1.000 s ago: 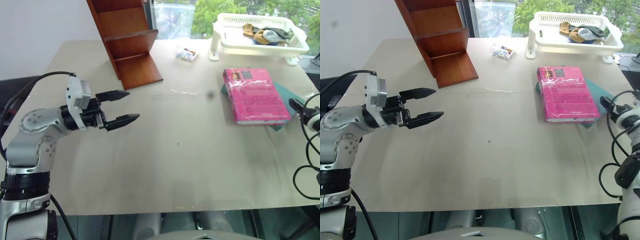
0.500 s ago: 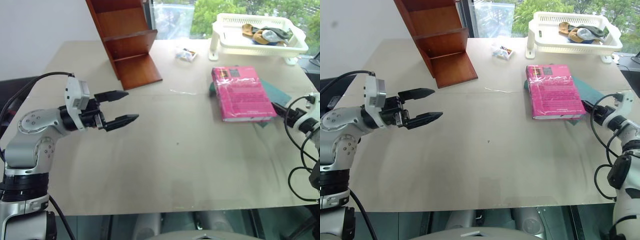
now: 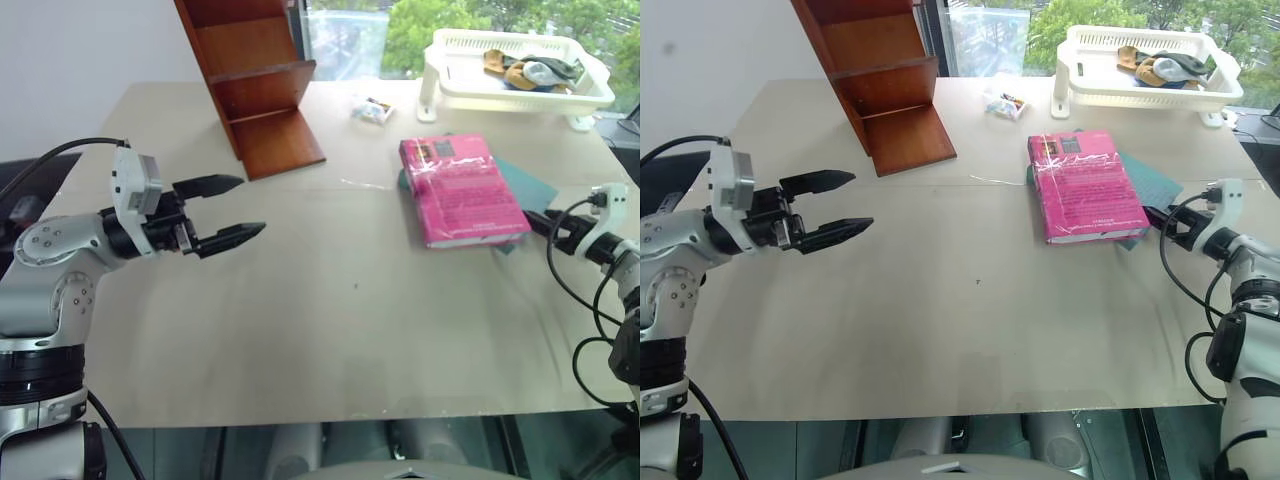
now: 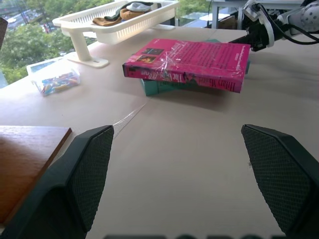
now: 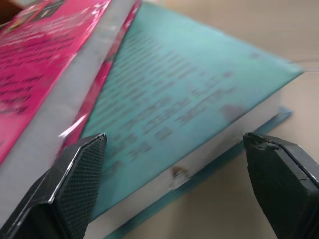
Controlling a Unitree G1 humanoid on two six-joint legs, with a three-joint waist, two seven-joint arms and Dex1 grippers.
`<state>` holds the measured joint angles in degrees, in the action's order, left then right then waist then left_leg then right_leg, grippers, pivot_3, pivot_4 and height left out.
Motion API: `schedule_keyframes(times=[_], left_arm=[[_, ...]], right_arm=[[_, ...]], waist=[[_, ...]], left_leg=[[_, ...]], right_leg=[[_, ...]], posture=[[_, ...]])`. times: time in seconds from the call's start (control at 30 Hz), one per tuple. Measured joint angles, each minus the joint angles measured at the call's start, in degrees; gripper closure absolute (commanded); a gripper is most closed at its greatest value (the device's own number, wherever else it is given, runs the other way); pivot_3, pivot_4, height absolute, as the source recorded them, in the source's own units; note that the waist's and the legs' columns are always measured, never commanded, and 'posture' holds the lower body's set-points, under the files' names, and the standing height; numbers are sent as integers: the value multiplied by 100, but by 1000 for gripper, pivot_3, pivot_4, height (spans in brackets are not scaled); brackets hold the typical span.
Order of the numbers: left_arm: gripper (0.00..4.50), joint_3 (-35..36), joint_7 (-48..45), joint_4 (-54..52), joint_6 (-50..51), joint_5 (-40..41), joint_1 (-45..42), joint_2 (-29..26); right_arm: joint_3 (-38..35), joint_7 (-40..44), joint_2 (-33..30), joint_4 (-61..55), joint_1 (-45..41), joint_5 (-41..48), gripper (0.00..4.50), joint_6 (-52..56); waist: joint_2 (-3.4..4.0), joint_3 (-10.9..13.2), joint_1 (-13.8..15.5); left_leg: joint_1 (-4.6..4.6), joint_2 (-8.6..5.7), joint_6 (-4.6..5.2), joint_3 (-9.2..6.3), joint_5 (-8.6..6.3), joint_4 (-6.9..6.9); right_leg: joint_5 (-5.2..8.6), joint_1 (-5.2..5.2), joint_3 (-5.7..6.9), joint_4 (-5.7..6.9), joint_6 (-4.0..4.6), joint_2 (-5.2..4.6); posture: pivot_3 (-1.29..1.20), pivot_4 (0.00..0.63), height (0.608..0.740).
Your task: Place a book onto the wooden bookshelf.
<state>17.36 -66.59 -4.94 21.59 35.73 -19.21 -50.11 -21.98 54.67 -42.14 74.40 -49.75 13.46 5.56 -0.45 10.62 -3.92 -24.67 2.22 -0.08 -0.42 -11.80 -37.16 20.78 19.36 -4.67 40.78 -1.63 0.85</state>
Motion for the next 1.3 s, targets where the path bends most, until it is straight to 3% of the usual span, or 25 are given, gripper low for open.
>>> schedule_keyframes(times=[0.23, 0.6, 1.03, 1.3], left_arm=[[66, 16, 7, -1, 2, 0, 5, 1], [66, 266, 81, -235, 68, 50, 355, -32], [66, 519, 199, -504, 188, 165, 656, -110], [66, 517, 187, -502, 182, 163, 611, -128]], right_arm=[[-246, -689, -73, 113, -487, 69, 0, 71], [-96, -1374, 379, 297, -693, -252, 0, 67], [357, 277, 746, 213, -699, -527, 0, 46], [632, 832, 995, 53, -697, -630, 0, -55]], waist=[[1, 1, -1], [2, 2, -2], [2, 2, -13], [1, 1, -16]], left_leg=[[-2, 0, -1, -2, 0, 3], [-6, 1, -2, 0, 1, 5], [-2, 6, -1, -1, 0, 5], [-1, 7, -1, -2, 0, 5]], right_leg=[[0, 2, 1, -1, 0, 0], [0, 7, -2, -1, 1, -5], [0, 7, -2, 1, 1, -5], [0, 6, -1, 2, 1, -6]], posture=[[0, 150, 740], [0, 150, 740], [0, 150, 740], [0, 150, 740]])
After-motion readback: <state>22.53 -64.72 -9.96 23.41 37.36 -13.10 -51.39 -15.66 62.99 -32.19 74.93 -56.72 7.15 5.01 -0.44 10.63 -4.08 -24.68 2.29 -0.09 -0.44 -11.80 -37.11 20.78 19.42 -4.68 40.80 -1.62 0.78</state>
